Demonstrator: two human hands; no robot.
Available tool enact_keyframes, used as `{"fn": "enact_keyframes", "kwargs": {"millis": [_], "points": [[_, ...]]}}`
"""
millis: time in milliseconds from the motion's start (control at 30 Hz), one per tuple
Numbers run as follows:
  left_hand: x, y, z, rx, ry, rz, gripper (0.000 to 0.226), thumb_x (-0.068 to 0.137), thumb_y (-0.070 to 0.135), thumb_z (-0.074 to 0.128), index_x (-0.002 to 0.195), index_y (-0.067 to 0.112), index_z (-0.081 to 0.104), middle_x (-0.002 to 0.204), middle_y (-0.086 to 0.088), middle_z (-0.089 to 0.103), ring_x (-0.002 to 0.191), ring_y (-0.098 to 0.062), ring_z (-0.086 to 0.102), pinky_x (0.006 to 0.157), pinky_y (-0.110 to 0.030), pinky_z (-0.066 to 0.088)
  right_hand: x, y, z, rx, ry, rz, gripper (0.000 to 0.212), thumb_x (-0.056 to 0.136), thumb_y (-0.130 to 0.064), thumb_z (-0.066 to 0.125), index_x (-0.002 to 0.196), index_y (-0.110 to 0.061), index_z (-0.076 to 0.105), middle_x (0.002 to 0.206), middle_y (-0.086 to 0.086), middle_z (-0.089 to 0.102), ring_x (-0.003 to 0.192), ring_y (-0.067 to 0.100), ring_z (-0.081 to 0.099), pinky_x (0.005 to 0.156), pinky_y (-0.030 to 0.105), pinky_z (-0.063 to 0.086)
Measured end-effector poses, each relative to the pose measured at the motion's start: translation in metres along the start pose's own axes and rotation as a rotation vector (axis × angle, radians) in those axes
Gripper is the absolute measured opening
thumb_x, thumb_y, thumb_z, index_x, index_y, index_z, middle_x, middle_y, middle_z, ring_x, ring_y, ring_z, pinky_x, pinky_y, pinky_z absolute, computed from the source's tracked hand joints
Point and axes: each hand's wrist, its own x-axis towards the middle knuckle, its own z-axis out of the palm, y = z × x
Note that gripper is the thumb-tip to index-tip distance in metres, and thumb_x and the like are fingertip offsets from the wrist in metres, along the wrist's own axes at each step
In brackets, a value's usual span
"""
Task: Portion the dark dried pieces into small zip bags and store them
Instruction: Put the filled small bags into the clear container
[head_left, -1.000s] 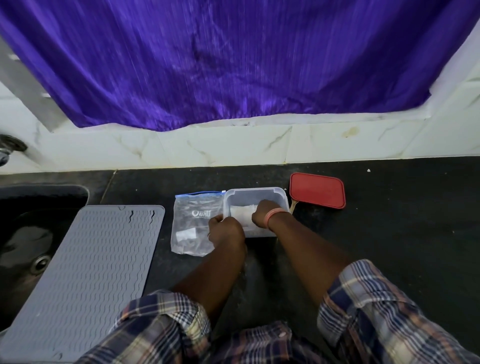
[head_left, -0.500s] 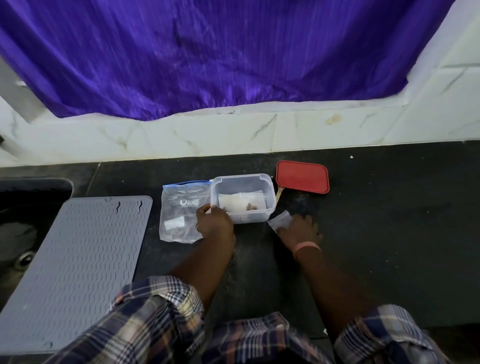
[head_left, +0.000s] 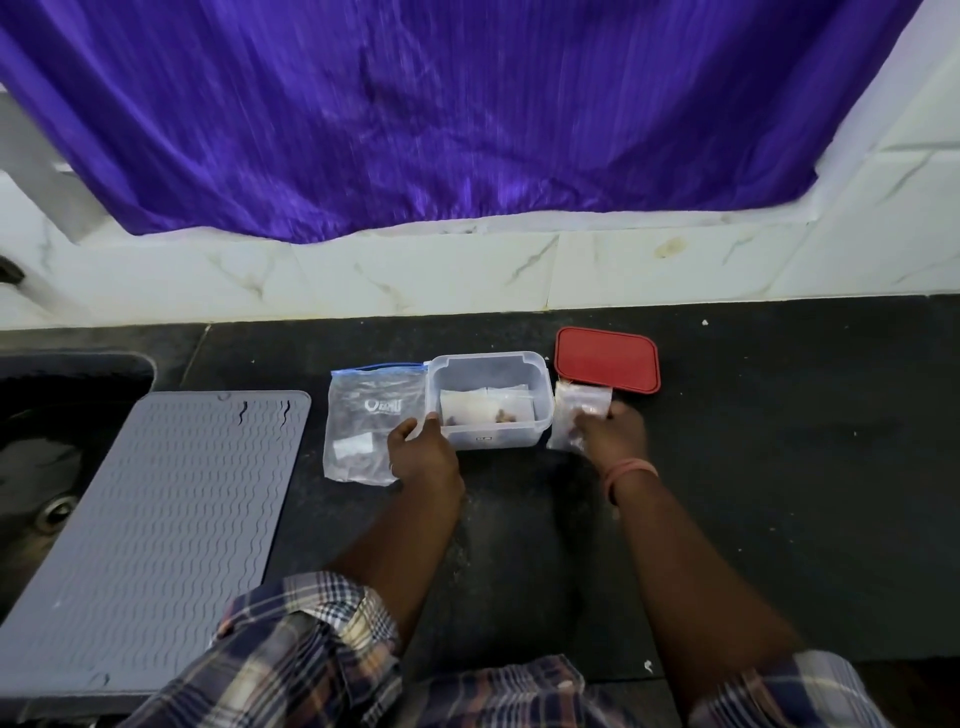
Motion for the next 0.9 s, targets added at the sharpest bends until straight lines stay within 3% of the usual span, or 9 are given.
{"fn": "enact_keyframes", "kwargs": {"millis": [100, 167, 267, 333, 433, 533, 633, 767, 900], "points": [[0.0, 0.0, -0.001, -0.041, -0.013, 0.02, 0.035, 0.094, 0.015, 0.072, 0.127, 0.016, 0.063, 0.122, -0.011, 0.065, 0.1, -0.022, 0.059, 0.081, -0.028, 0.046, -0.011, -0.041, 0.004, 0.083, 0.073, -0.185, 0.011, 0.09, -0.01, 0.066, 0.096, -0.001, 0.068, 0.077, 0.004, 0.07, 0.063, 0.013, 0.063, 0.05, 0.015, 0.048], [0.002, 0.0, -0.003, -0.039, -0.046, 0.012, 0.032, 0.094, 0.011, 0.071, 0.125, 0.018, 0.063, 0.105, -0.007, 0.068, 0.095, -0.023, 0.062, 0.082, -0.031, 0.052, -0.018, -0.063, 0.014, 0.141, 0.081, -0.281, 0.006, 0.093, -0.009, 0.061, 0.094, -0.004, 0.064, 0.074, 0.0, 0.065, 0.06, 0.012, 0.063, 0.047, 0.011, 0.045], [0.004, 0.001, -0.006, -0.022, -0.087, 0.018, 0.024, 0.094, 0.007, 0.069, 0.115, 0.019, 0.065, 0.094, -0.003, 0.065, 0.093, -0.024, 0.064, 0.094, -0.039, 0.057, -0.015, -0.073, 0.049, 0.095, -0.086, -0.265, 0.015, 0.096, -0.012, 0.053, 0.097, 0.0, 0.062, 0.082, 0.012, 0.07, 0.064, 0.022, 0.071, 0.058, 0.029, 0.06], [0.005, 0.003, -0.008, -0.028, -0.102, 0.022, 0.02, 0.094, 0.005, 0.068, 0.111, 0.016, 0.065, 0.094, -0.005, 0.066, 0.093, -0.025, 0.064, 0.096, -0.041, 0.057, -0.01, -0.07, 0.075, -0.105, -0.231, -0.183, 0.017, 0.092, -0.012, 0.051, 0.098, -0.004, 0.064, 0.086, 0.014, 0.072, 0.07, 0.027, 0.072, 0.059, 0.027, 0.059], [0.002, 0.007, -0.01, -0.031, -0.127, -0.003, 0.023, 0.094, 0.002, 0.065, 0.116, 0.006, 0.067, 0.091, -0.008, 0.066, 0.085, -0.025, 0.063, 0.085, -0.041, 0.057, -0.006, -0.064, 0.103, -0.426, -0.235, -0.144, 0.02, 0.093, -0.014, 0.054, 0.098, -0.003, 0.07, 0.091, 0.013, 0.07, 0.091, 0.032, 0.069, 0.064, 0.024, 0.045], [0.001, 0.01, -0.011, -0.011, -0.131, -0.015, 0.023, 0.093, 0.002, 0.064, 0.116, 0.007, 0.068, 0.099, -0.014, 0.069, 0.083, -0.028, 0.065, 0.077, -0.038, 0.057, -0.003, -0.063, 0.117, -0.64, -0.245, -0.103, 0.039, 0.1, -0.022, 0.049, 0.13, 0.002, 0.059, 0.126, 0.019, 0.065, 0.116, 0.034, 0.061, 0.078, 0.029, 0.042], [0.004, 0.013, -0.014, 0.033, -0.148, -0.021, 0.019, 0.094, 0.002, 0.064, 0.111, 0.009, 0.067, 0.095, -0.01, 0.068, 0.078, -0.025, 0.065, 0.066, -0.031, 0.058, -0.001, -0.067, 0.122, -0.745, -0.327, -0.068, 0.043, 0.104, -0.022, 0.043, 0.14, 0.0, 0.051, 0.136, 0.018, 0.059, 0.125, 0.03, 0.056, 0.094, 0.032, 0.046], [0.006, 0.015, -0.019, 0.037, -0.167, -0.04, 0.017, 0.093, -0.001, 0.065, 0.107, 0.007, 0.067, 0.095, -0.014, 0.067, 0.068, -0.022, 0.062, 0.058, -0.027, 0.054, 0.001, -0.058, 0.136, -0.866, -0.457, -0.071, 0.036, 0.101, -0.025, 0.054, 0.127, -0.001, 0.06, 0.109, 0.015, 0.065, 0.101, 0.029, 0.062, 0.085, 0.035, 0.049], [0.01, 0.016, -0.018, 0.048, -0.162, -0.055, 0.017, 0.093, -0.001, 0.066, 0.108, 0.007, 0.069, 0.097, -0.011, 0.067, 0.088, -0.027, 0.067, 0.069, -0.029, 0.059, 0.004, -0.049, 0.144, -0.857, -0.377, -0.071, 0.034, 0.094, -0.03, 0.067, 0.113, -0.003, 0.064, 0.098, 0.013, 0.063, 0.091, 0.028, 0.058, 0.08, 0.035, 0.045]]}}
